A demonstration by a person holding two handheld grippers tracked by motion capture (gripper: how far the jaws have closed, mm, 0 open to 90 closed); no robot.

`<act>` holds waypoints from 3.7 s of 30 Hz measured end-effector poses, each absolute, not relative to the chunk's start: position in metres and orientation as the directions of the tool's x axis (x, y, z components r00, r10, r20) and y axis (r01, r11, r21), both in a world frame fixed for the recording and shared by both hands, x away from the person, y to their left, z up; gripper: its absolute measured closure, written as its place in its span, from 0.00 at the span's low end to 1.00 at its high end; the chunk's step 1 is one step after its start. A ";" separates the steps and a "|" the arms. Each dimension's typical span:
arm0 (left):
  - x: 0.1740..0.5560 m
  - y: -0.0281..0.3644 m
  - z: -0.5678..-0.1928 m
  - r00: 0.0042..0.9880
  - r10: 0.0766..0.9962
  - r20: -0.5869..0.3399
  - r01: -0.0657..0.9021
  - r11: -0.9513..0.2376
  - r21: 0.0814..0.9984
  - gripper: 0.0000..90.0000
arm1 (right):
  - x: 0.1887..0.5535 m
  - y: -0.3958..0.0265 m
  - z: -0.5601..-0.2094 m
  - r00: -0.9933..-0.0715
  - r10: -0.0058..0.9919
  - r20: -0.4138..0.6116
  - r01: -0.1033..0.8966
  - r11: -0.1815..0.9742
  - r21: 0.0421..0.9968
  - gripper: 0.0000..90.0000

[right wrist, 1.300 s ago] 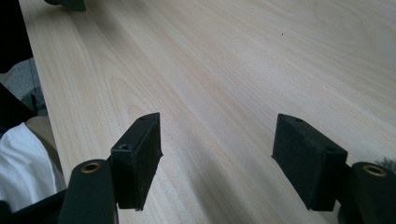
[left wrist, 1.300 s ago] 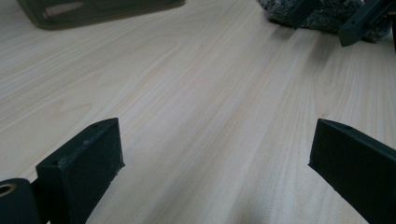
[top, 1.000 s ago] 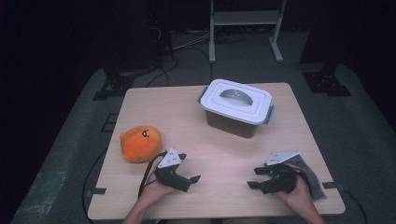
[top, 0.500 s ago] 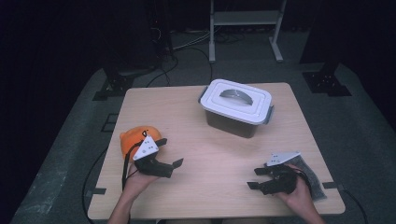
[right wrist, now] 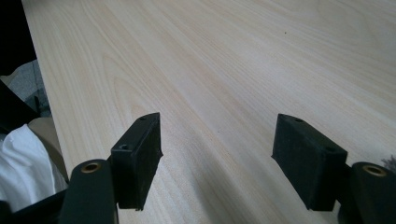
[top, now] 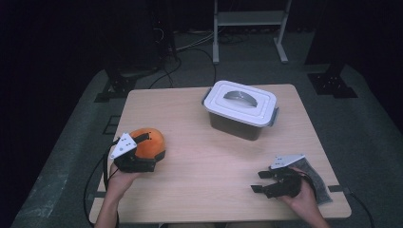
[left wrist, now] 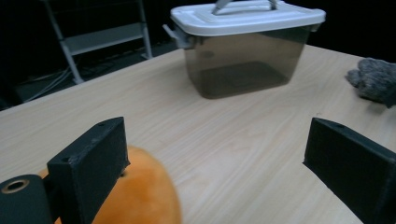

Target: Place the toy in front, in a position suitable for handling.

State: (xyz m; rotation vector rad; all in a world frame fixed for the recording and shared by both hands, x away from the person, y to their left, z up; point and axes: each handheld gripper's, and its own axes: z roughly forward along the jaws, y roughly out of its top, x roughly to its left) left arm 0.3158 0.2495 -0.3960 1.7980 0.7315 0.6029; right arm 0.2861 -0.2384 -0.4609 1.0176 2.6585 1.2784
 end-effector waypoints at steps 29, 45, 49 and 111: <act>0.354 0.294 -0.419 0.604 0.796 0.039 0.284 -0.261 0.923 0.12 | 0.285 -0.233 -0.462 -0.797 0.551 0.248 0.541 0.468 0.698 0.36; 0.363 0.295 -0.440 0.553 0.832 0.030 0.369 -0.277 0.887 0.26 | 0.285 -0.234 -0.461 -0.797 0.550 0.250 0.542 0.469 0.697 0.37; 0.363 0.293 -0.440 0.559 0.828 0.046 0.369 -0.299 0.880 0.35 | 0.284 -0.234 -0.461 -0.798 0.548 0.249 0.540 0.469 0.699 0.37; 0.326 0.134 -0.396 0.896 0.441 -0.053 0.233 -0.366 0.901 0.59 | 0.279 -0.255 -0.447 -0.785 0.571 0.238 0.526 0.413 0.743 0.38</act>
